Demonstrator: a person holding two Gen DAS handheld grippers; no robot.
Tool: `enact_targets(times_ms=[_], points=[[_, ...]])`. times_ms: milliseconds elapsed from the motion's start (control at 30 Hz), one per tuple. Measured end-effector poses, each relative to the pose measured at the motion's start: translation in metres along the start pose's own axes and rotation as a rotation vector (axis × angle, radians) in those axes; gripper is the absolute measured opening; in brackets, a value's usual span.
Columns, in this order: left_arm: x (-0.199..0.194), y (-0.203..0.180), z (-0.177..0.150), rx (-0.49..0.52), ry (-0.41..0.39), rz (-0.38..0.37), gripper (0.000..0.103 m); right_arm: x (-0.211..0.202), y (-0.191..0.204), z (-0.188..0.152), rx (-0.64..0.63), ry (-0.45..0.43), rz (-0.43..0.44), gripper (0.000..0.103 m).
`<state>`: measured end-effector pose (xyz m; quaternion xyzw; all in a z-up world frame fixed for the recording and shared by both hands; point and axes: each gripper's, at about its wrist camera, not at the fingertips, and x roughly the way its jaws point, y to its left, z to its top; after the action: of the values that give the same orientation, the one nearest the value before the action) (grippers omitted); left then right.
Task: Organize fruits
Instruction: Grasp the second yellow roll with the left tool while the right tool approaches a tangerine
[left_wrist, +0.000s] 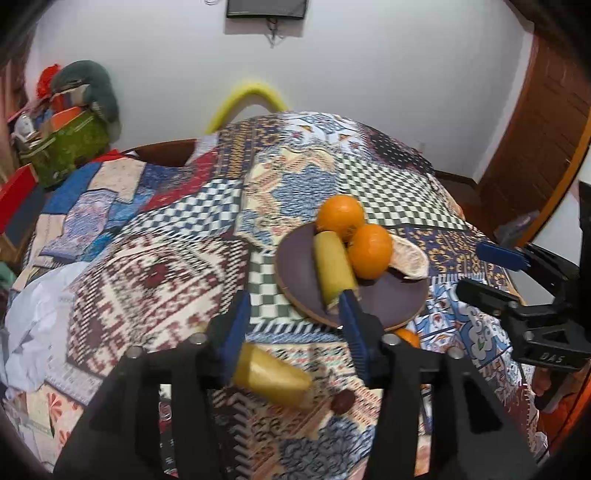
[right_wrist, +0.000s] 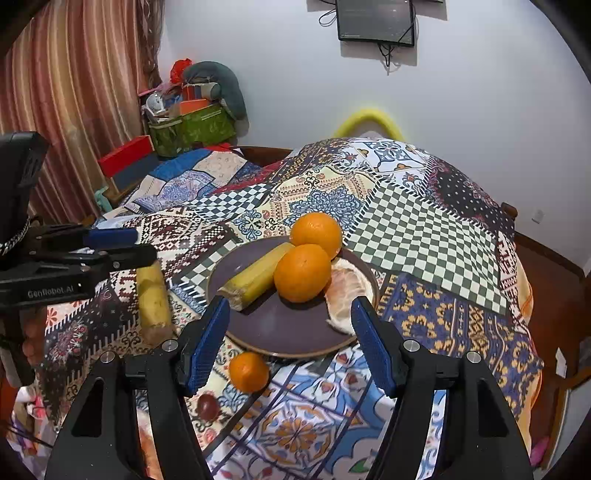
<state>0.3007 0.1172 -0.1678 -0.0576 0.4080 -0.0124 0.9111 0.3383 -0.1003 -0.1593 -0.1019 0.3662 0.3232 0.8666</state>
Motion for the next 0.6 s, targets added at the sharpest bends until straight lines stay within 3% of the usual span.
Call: enact_targets(times_ms=[167,300,600], points=[[0.003,0.024,-0.011,-0.047,0.029,0.038,0.060,0.002,0.008,-0.010,0.016,0.016,-0.007,0.065],[0.014,0.036,-0.025,-0.110,0.080,0.014,0.060,0.007,0.013,-0.022,0.033,0.038,-0.009,0.065],[0.045,0.021,-0.052,-0.148,0.174,0.016,0.069,0.027,0.023,-0.046,0.035,0.111,-0.002,0.065]])
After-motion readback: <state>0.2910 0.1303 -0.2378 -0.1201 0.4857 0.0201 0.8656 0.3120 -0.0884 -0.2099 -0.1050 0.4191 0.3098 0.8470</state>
